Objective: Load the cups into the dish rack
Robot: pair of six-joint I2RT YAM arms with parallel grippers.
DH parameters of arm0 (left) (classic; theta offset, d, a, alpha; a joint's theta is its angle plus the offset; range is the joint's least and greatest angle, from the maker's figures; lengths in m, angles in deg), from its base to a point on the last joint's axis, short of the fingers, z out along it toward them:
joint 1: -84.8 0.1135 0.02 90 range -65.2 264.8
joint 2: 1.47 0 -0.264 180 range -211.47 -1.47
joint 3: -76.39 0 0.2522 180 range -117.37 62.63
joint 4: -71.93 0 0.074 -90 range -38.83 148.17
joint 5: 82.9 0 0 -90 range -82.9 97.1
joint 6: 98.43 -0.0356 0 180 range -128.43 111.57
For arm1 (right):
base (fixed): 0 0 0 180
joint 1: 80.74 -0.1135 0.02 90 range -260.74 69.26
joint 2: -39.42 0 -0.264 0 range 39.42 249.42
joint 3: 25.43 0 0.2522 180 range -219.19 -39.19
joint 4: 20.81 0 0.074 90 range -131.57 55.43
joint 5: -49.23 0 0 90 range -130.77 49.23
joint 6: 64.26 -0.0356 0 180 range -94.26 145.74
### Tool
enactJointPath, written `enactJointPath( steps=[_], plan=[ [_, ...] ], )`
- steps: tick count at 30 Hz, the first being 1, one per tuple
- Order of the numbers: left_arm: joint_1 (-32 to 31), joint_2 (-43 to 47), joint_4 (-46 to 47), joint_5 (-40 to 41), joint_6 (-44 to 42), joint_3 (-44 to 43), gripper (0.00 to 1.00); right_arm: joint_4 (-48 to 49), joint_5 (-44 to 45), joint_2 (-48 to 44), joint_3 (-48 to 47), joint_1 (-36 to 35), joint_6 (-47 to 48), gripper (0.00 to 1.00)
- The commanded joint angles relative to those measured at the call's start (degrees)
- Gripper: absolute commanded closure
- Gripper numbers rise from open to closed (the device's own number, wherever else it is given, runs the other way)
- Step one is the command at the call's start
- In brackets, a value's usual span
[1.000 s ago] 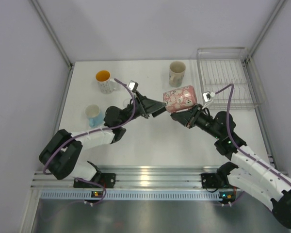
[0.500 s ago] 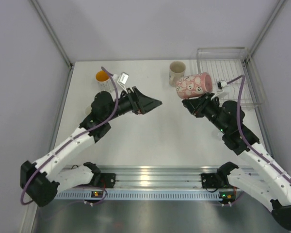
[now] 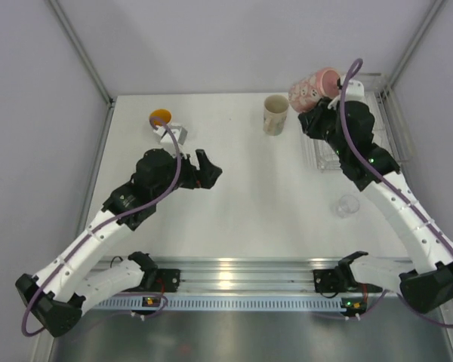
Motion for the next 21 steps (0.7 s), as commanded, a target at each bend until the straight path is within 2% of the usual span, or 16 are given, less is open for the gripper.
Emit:
enactJointPath(
  steps=[1,5,9,14,15,21],
  plan=[
    [0.04,-3.31,-1.44,-1.87,-1.93,0.84,0.02,5.94,4.12,4.66,-10.89,4.93,5.67,1.0],
    [0.04,-4.91,0.57,-4.5,-2.63,3.21,0.02,11.38,8.08,11.36,-13.55,11.0,7.44,1.0],
    [0.04,-3.77,1.98,-7.14,-1.31,5.67,0.02,17.09,7.73,19.09,-18.02,17.15,9.0,1.0],
    [0.04,1.31,4.26,-3.46,0.27,10.5,0.02,15.26,8.34,35.34,-32.87,20.94,14.72,1.0],
    [0.04,2.03,4.88,-3.19,0.71,11.12,0.02,15.25,7.39,39.46,-34.45,21.9,14.99,1.0],
    [0.04,4.58,8.31,-4.85,1.33,12.97,0.02,24.04,-1.04,49.06,-37.54,29.37,15.34,1.0]
  ],
)
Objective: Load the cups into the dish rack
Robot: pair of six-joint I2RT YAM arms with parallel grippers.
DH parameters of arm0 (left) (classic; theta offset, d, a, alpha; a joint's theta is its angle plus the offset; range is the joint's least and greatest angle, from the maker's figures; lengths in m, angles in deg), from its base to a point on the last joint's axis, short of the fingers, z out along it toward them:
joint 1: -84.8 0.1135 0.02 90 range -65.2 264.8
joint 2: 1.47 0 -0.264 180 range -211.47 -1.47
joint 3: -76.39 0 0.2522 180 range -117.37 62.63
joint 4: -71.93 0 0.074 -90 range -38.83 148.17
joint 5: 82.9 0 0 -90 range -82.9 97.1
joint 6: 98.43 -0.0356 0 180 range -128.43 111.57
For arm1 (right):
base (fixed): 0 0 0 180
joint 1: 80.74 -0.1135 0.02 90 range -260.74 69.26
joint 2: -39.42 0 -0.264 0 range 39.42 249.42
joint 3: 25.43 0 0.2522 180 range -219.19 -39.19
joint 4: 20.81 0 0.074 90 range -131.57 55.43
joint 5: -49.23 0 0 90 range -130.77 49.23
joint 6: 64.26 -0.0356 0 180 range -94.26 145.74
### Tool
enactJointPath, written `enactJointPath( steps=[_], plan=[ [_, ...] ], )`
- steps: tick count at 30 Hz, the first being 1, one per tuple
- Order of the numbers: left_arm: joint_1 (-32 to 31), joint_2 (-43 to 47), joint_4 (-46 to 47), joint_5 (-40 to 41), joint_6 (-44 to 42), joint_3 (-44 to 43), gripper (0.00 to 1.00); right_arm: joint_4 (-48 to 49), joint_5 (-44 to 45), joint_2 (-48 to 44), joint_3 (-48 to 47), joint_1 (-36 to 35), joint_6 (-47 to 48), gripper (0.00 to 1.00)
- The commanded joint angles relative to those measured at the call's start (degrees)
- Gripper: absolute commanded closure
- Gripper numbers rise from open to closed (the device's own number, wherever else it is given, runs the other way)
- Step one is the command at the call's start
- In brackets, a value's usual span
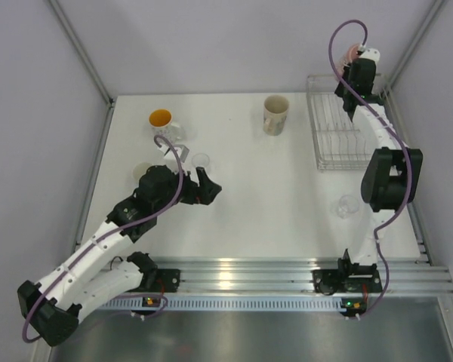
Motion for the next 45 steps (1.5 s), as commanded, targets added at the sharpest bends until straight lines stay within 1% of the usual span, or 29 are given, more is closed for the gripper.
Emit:
enactJointPath(
  steps=[1,2,6,11,18,22,26,29,31,33,35,38,39,41,45],
  plan=[
    [0.04,1.52,5.89,-0.7,0.71,0.19,0.02,13.92,-4.47,1.51,-6.55,5.49,2.45,1.0],
    [0.04,1.61,6.24,-0.88,0.8,0.27,0.02,14.45,-5.08,2.13,-6.73,7.67,1.4,1.0],
    [0.04,2.31,8.69,-1.76,1.06,1.68,0.02,15.68,-6.32,5.55,-5.94,11.65,1.13,1.0],
    [0.04,2.06,13.79,-1.41,1.07,4.31,0.02,15.86,-7.29,8.37,-6.21,12.44,3.85,1.0],
    [0.04,-0.23,14.24,-3.52,1.68,4.58,0.02,17.18,-9.3,12.59,-8.32,13.49,8.25,1.0],
    [0.04,-0.15,15.55,-3.43,2.12,5.72,0.02,22.53,-10.36,13.56,-5.24,14.9,10.0,1.0],
    [-0.05,-0.76,15.82,-3.51,1.86,5.46,0.02,17.28,-11.59,16.54,-9.45,15.25,12.47,1.0],
    [0.04,-1.64,15.9,-3.95,1.94,4.94,0.02,19.36,-10.02,15.85,-7.27,15.34,12.38,1.0],
    [0.04,-2.25,16.17,-4.04,2.21,4.76,0.02,19.03,-7.99,16.2,-7.35,15.34,9.85,1.0],
    [0.04,-2.7,16.61,-4.04,2.56,4.67,0.03,16.92,-6.59,17.34,-9.54,15.34,7.03,1.0],
    [0.04,-3.48,17.13,-4.13,2.91,4.58,0.03,15.43,-5.36,18.56,-11.12,15.08,1.85,1.0],
    [0.04,-4.89,17.93,-4.57,3.35,4.23,0.03,14.19,0.17,19.54,-12.1,13.85,-2.99,1.0],
    [-0.05,-5.24,17.93,-4.74,3.35,4.06,0.03,14.19,4.1,19.8,-12.1,13.41,-3.79,1.0],
    [0.04,-5.86,17.84,-5.54,3.53,3.88,0.04,13.75,8.16,20.94,-12.79,12.44,-6.42,1.0],
    [0.04,-6.03,17.93,-5.45,4.32,3.79,0.04,11.03,11.26,23.66,-16.31,11.3,-10.55,1.0]
  ],
)
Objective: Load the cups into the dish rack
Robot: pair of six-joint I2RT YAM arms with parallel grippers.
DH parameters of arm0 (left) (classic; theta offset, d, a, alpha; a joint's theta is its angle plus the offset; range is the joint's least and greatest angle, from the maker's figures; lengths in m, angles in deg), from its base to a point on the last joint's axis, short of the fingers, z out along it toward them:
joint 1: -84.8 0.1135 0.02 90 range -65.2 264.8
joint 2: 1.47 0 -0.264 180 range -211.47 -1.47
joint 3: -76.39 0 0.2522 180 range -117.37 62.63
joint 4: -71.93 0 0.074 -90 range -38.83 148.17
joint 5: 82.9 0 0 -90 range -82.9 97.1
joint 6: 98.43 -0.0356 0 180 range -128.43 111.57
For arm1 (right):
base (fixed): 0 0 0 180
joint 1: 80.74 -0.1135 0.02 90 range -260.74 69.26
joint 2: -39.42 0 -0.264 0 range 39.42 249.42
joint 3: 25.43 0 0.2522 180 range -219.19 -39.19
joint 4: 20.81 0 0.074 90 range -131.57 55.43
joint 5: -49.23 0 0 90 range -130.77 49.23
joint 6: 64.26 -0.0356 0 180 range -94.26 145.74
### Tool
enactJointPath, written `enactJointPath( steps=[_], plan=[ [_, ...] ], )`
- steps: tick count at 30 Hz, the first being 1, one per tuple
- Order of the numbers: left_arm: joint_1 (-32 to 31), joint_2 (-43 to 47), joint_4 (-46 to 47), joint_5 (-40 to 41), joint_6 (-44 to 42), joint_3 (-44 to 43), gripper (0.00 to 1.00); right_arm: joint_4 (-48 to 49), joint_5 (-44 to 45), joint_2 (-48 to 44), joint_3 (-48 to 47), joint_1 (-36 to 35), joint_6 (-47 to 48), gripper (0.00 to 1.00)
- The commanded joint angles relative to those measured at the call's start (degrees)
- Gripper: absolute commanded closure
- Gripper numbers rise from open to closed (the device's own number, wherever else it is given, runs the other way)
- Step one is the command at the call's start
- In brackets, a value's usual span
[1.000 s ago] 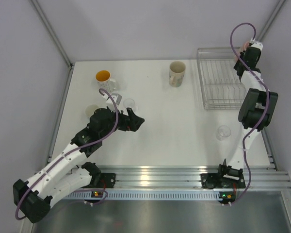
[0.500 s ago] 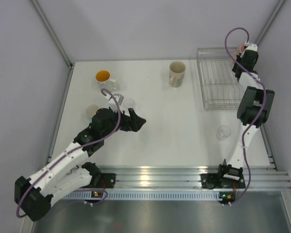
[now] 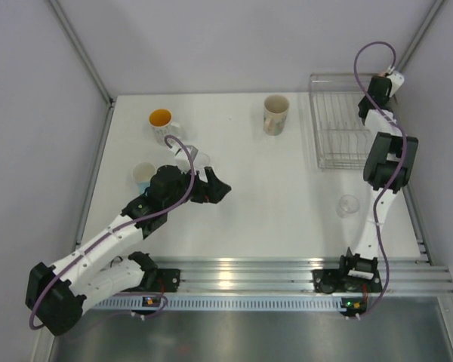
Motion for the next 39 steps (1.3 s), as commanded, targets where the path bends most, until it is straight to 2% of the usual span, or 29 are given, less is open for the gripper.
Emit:
enactJointPath(
  steps=[1,12,15,16,19,39],
  plan=[
    [-0.05,0.0,4.03,-0.88,0.8,-1.7,0.04,5.32,6.93,0.24,-6.22,-1.57,-6.55,1.0],
    [0.04,-0.53,3.94,-0.62,0.1,-2.05,0.04,2.87,10.35,6.21,-14.12,-4.21,-10.61,0.99],
    [0.04,-0.71,4.03,-0.53,-0.43,-2.4,0.04,2.94,11.06,6.83,-14.66,-4.13,-12.28,0.92],
    [0.04,-0.71,4.03,-0.44,-0.52,-2.4,0.04,3.03,11.24,6.92,-14.66,-4.13,-12.72,0.84],
    [-0.05,-0.62,3.94,-0.27,-0.69,-2.57,0.04,3.39,11.15,7.18,-14.83,-4.21,-13.07,0.75],
    [0.04,0.61,4.03,-1.94,1.15,-2.13,0.05,1.63,4.38,3.93,-13.25,-4.48,-9.3,0.64]
  ],
)
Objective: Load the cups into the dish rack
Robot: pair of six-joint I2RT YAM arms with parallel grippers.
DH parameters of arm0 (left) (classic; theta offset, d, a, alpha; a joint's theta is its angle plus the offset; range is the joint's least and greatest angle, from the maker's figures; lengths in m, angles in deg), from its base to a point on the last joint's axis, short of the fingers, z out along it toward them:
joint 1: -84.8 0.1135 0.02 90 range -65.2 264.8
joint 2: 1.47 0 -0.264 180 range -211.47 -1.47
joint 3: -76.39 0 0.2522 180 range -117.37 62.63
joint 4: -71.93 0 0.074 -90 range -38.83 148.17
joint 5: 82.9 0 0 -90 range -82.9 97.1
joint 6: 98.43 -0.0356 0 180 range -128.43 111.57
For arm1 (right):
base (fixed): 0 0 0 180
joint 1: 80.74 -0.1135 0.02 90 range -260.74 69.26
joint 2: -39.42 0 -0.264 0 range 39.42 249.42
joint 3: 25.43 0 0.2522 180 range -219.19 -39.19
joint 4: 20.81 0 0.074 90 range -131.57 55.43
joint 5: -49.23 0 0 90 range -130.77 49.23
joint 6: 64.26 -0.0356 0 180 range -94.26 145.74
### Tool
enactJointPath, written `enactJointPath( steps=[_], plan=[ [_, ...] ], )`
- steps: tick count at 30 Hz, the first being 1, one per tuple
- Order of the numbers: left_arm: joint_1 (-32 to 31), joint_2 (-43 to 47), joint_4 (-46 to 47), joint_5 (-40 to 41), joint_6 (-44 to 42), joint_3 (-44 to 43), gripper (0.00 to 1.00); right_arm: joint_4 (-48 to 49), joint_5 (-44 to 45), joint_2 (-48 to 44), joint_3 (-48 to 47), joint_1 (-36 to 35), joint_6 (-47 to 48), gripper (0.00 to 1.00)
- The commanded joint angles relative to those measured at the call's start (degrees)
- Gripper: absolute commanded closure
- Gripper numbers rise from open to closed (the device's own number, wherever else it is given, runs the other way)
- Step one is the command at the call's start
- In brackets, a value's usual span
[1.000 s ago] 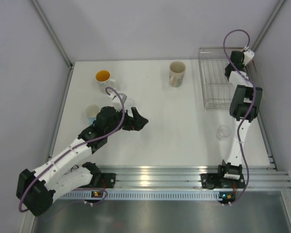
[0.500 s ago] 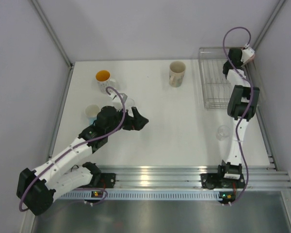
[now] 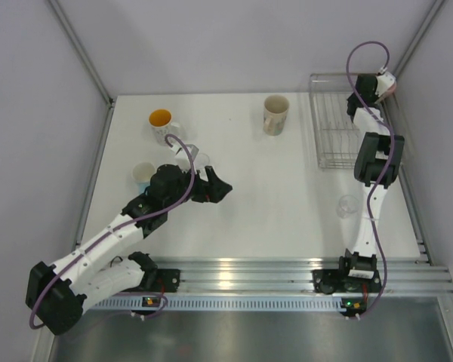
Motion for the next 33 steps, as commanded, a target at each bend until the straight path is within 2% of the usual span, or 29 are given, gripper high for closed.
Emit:
enactJointPath(
  steps=[1,11,20,33],
  plan=[
    [-0.05,1.03,3.18,-0.47,0.76,-1.74,0.05,3.33,-1.72,-4.59,-2.28,-1.11,2.31,0.62],
    [0.04,0.06,3.26,-0.38,0.5,-2.0,0.05,1.75,0.92,-3.71,-2.45,-2.34,4.51,0.55],
    [0.04,-0.38,3.26,-0.38,0.06,-1.83,0.05,1.93,-0.04,-5.03,-1.49,-2.26,5.3,0.55],
    [0.04,-0.82,3.35,-0.21,-0.56,-2.27,0.04,9.4,-3.65,-3.1,-3.68,-1.29,4.78,0.54]
  ],
)
